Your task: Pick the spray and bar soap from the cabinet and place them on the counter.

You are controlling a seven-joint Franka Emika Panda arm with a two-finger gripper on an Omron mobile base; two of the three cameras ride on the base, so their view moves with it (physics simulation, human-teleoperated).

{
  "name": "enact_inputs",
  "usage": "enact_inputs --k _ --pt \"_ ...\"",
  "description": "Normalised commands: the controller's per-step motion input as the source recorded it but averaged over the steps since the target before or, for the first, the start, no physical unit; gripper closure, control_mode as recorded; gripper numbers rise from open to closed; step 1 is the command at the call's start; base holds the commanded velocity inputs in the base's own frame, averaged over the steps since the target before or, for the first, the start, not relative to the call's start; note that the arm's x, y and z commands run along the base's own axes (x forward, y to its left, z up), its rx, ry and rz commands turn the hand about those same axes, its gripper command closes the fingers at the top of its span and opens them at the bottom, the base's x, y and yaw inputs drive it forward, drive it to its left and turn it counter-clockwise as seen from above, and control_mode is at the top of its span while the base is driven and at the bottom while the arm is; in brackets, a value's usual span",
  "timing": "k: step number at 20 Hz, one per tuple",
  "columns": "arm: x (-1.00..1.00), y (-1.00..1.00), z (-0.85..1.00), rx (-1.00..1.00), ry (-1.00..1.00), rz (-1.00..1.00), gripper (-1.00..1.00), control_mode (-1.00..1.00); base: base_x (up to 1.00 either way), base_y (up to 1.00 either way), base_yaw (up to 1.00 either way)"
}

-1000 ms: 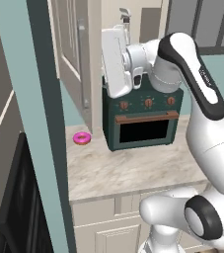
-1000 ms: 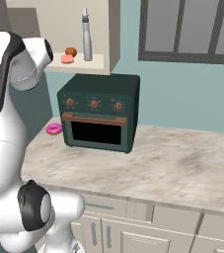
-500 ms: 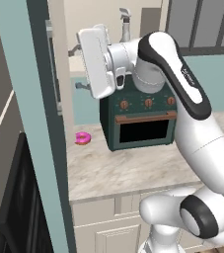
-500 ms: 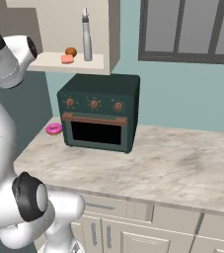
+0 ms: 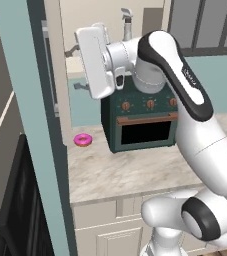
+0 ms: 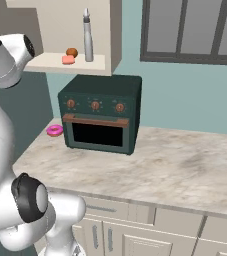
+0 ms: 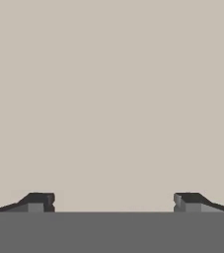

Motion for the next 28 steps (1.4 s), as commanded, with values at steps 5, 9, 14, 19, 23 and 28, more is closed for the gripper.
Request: enact_inputs --k 5,9,14,19,23,28 --pt "-0.33 -0.01 0.00 0.00 -0.04 0.00 -1.00 -1.00 0.00 0.00 0.00" --pt "-0.48 -0.17 0.00 0.00 -0.09 0.00 -1.00 -1.00 0.00 0.00 0.00" --pt "-0.50 -0.39 -0.04 0.00 -0.12 0.00 -1.00 -1.00 0.00 0.00 0.00" --pt "-0.37 -0.44 -0.06 -0.01 -0.13 0.00 -1.00 -1.00 0.00 0.00 0.00" --pt "-0.32 -0.41 -0.02 -0.03 -0.16 0.00 -1.00 -1.00 0.00 0.00 0.00" --pt "-0.25 -0.27 0.00 -0.13 -0.17 0.00 -1.00 -1.00 0.00 0.00 0.00"
